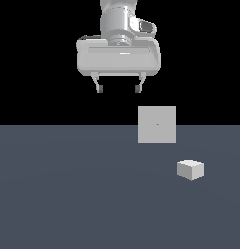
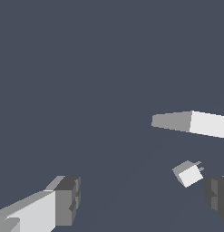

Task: Plug the charger into the wall socket.

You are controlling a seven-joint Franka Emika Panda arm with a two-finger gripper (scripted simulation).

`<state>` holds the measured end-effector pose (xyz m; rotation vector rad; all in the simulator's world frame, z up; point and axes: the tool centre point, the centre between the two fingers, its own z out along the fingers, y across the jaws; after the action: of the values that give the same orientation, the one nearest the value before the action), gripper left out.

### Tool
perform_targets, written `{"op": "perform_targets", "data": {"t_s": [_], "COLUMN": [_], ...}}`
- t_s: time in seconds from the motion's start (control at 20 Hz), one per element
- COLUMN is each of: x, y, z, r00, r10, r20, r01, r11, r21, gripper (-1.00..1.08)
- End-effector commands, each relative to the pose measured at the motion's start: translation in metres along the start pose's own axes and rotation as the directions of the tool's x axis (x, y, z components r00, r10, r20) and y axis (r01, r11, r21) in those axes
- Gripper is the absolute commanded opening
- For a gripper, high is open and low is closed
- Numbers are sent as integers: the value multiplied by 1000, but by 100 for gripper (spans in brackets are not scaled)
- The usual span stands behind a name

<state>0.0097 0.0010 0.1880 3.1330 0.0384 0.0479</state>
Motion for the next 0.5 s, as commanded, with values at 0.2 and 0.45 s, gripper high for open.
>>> {"op": "perform_targets", "data": {"t_s": [0.2, 0.45], "x": [0, -1], "y": [2, 8], "z": [1, 7], "r00": [1000, 998], "r10": [12, 58], "r20": [-4, -19], "r01": [-12, -59], "r11": [1000, 998], "r21": [-2, -11], "gripper": [100, 100]}}
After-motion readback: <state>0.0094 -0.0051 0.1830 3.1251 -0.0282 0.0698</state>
